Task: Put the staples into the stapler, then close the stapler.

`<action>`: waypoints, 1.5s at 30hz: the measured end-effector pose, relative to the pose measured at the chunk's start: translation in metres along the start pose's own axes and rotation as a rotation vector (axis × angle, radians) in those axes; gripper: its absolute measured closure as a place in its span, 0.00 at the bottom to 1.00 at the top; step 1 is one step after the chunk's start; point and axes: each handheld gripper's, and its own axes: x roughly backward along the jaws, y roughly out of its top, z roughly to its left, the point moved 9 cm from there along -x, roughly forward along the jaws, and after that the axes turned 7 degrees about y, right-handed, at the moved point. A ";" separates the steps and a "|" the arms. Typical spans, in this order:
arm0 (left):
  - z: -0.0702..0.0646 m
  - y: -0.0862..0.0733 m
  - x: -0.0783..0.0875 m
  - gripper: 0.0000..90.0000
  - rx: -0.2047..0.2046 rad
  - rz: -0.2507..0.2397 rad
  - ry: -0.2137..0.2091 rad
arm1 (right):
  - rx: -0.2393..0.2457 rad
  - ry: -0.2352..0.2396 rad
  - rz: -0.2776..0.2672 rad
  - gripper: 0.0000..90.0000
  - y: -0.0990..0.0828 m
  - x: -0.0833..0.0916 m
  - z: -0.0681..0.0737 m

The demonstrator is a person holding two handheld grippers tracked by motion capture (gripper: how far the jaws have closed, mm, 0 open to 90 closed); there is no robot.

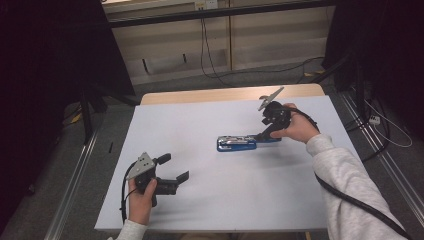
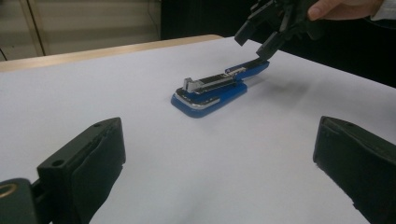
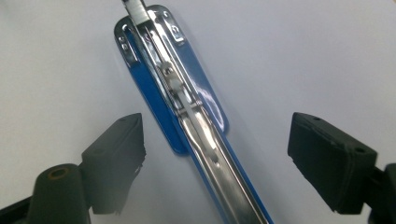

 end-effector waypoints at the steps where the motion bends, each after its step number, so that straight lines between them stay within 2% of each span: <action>1: 0.000 0.001 -0.002 0.03 0.002 0.000 -0.001 | 0.000 0.000 0.000 0.17 0.000 0.000 0.000; 2: 0.000 0.001 -0.005 0.03 0.005 0.006 -0.003 | -0.016 -0.017 -0.008 0.17 -0.007 0.005 -0.002; 5: 0.001 0.002 -0.012 0.03 0.012 0.029 0.000 | -0.028 -0.022 -0.017 0.16 -0.013 0.008 -0.003; 8: 0.003 0.000 -0.018 0.03 0.022 0.062 0.020 | -0.043 -0.035 -0.028 0.15 -0.022 0.012 -0.003; 13: 0.007 0.004 -0.023 0.03 0.020 0.057 0.023 | -0.060 -0.040 -0.045 0.15 -0.036 0.014 -0.004; 16: 0.007 0.006 -0.027 0.03 0.038 0.057 0.012 | -0.074 -0.051 -0.044 0.14 -0.046 0.014 -0.006; 22: 0.006 0.008 -0.037 0.03 0.027 0.079 0.010 | -0.089 -0.073 -0.060 0.14 -0.054 0.019 -0.009; 24: 0.005 0.008 -0.039 0.03 0.012 0.087 0.013 | -0.086 -0.080 -0.072 0.14 -0.056 0.022 -0.009; 28: 0.003 0.008 -0.046 0.03 0.020 0.088 0.006 | -0.101 -0.101 -0.088 0.14 -0.060 0.027 -0.012; 33: 0.002 0.010 -0.057 0.03 0.009 0.111 0.004 | -0.127 -0.127 -0.105 0.14 -0.067 0.026 -0.015; 36: 0.002 0.012 -0.064 0.03 0.026 0.113 -0.022 | -0.133 -0.136 -0.111 0.19 -0.073 0.024 -0.014; 37: 0.002 0.013 -0.066 0.03 0.040 0.117 -0.018 | -0.133 -0.136 -0.111 0.19 -0.073 0.024 -0.014; 39: 0.006 0.014 -0.075 0.06 0.020 0.147 0.011 | -0.144 -0.136 -0.116 0.26 -0.079 0.025 -0.013; 41: 0.007 0.016 -0.077 0.06 0.019 0.143 0.019 | -0.158 -0.139 -0.132 0.27 -0.080 0.026 -0.014; 42: 0.007 0.017 -0.080 0.06 0.034 0.131 0.011 | -0.171 -0.143 -0.142 0.29 -0.082 0.027 -0.015; 43: 0.007 0.017 -0.082 0.06 0.038 0.138 0.002 | -0.178 -0.147 -0.152 0.33 -0.084 0.029 -0.016; 45: 0.008 0.015 -0.088 0.09 0.023 0.165 0.017 | -0.184 -0.159 -0.169 0.39 -0.088 0.032 -0.017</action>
